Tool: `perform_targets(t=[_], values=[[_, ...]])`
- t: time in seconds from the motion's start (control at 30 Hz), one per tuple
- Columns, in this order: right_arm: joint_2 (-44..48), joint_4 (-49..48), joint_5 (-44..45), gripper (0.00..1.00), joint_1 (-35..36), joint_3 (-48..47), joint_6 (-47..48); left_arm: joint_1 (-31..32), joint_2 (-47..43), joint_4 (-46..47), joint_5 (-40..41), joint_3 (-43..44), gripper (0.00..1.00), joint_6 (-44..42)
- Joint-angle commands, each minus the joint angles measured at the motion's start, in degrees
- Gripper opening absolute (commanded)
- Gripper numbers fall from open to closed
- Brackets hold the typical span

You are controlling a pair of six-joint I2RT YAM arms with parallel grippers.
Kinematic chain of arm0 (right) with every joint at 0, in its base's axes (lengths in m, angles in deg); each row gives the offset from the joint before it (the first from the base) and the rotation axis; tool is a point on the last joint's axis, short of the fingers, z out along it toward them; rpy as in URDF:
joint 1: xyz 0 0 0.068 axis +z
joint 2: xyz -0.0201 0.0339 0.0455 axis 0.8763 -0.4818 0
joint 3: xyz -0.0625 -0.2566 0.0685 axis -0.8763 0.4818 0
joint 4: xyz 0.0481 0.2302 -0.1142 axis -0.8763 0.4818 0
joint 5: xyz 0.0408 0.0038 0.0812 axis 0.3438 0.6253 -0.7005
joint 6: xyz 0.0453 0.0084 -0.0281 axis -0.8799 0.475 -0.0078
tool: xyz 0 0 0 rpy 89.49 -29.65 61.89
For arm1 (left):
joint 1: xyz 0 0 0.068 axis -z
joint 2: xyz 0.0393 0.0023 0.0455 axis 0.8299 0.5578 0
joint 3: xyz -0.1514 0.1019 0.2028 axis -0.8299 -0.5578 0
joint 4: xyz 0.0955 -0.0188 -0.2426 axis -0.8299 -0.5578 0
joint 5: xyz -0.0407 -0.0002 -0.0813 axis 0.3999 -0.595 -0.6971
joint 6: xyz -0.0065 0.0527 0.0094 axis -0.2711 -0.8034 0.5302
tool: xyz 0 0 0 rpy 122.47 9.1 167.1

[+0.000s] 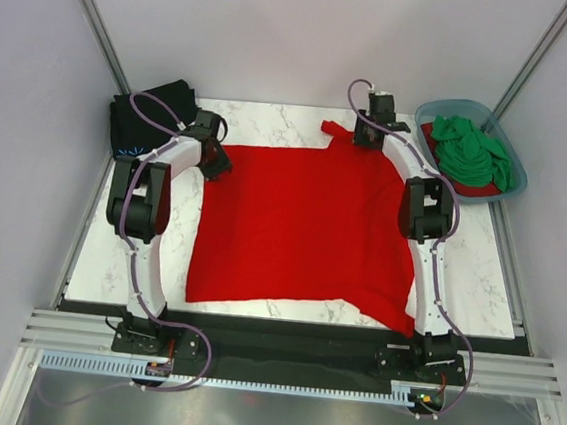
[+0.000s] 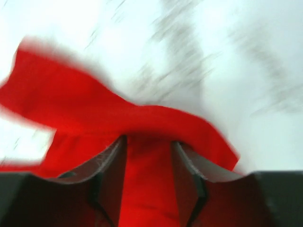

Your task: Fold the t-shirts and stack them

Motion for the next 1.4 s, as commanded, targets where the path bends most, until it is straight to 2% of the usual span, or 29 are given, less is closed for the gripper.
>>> perform_targets(t=[0.0,0.03,0.07,0.13,0.2,0.3,0.33,0.43,0.47,0.6,0.63,0.77,0.83,0.93,1.03,1.17,1.3,1.37], values=[[-3.9,0.6,9.8,0.51,-2.9,-11.8,0.8,0.2,2.5,-2.3,2.8,-0.7,0.46,1.2],[-4.3,0.2,11.4,0.53,-3.3,-13.8,-0.2,0.2,2.6,-2.3,2.8,-0.7,0.46,1.1],[-4.1,-0.7,12.1,0.60,-4.1,-15.8,-0.6,0.2,2.6,-2.3,2.8,-0.7,0.45,0.9],[-1.4,-4.7,14.1,0.69,-4.5,-14.9,-2.4,0.2,2.5,-2.4,2.8,-0.9,0.44,0.7],[0.5,-7.0,13.7,0.71,-4.8,-13.8,-3.5,0.2,2.5,-2.4,2.5,-0.8,0.44,0.7],[4.6,-8.7,8.4,0.71,-4.5,-10.9,-5.6,0.4,1.1,-2.9,2.0,-0.6,0.45,0.2],[6.0,-9.6,5.3,0.71,-4.3,-6.9,-5.8,0.8,0.2,-3.0,2.3,-0.7,0.46,0.1],[12.4,-10.7,2.3,0.72,-2.9,0.1,-6.3,1.6,-4.6,-3.6,3.3,-0.5,0.55,-1.7],[15.8,-10.5,1.4,0.75,-2.2,5.0,-6.6,1.8,-6.0,-4.0,3.3,-0.2,0.61,-2.4],[27.2,-9.2,1.3,0.83,-0.8,21.1,-9.7,2.2,-15.9,-6.8,4.6,-1.8,0.70,-4.9],[32.7,-9.2,1.3,0.85,-0.8,28.7,-10.6,2.2,-17.7,-7.9,4.7,-4.0,0.71,-5.0],[47.0,-6.1,4.2,0.93,-0.7,48.5,-18.0,2.5,-29.3,-8.2,2.7,-14.1,0.74,-4.0],[53.5,-3.9,2.1,0.94,-0.3,59.2,-22.0,3.6,-35.2,-8.2,2.1,-21.0,0.74,-2.8],[59.0,-3.5,-1.5,0.94,1.1,70.9,-25.3,7.0,-39.4,-7.5,2.4,-28.9,0.73,-1.4],[59.7,-3.0,-0.9,0.95,4.4,76.3,-25.5,10.6,-39.2,-5.6,1.8,-34.8,0.72,0.8],[55.5,-2.2,-0.5,0.95,4.5,77.8,-24.6,12.3,-36.0,-1.4,-0.6,-38.9,0.70,3.4],[48.9,-2.2,1.3,0.96,4.4,74.9,-23.0,12.3,-30.6,0.6,0.1,-37.7,0.70,2.8],[43.2,-2.1,0.7,0.96,3.8,70.6,-22.3,12.2,-27.3,0.7,0.9,-34.3,0.69,2.0]])
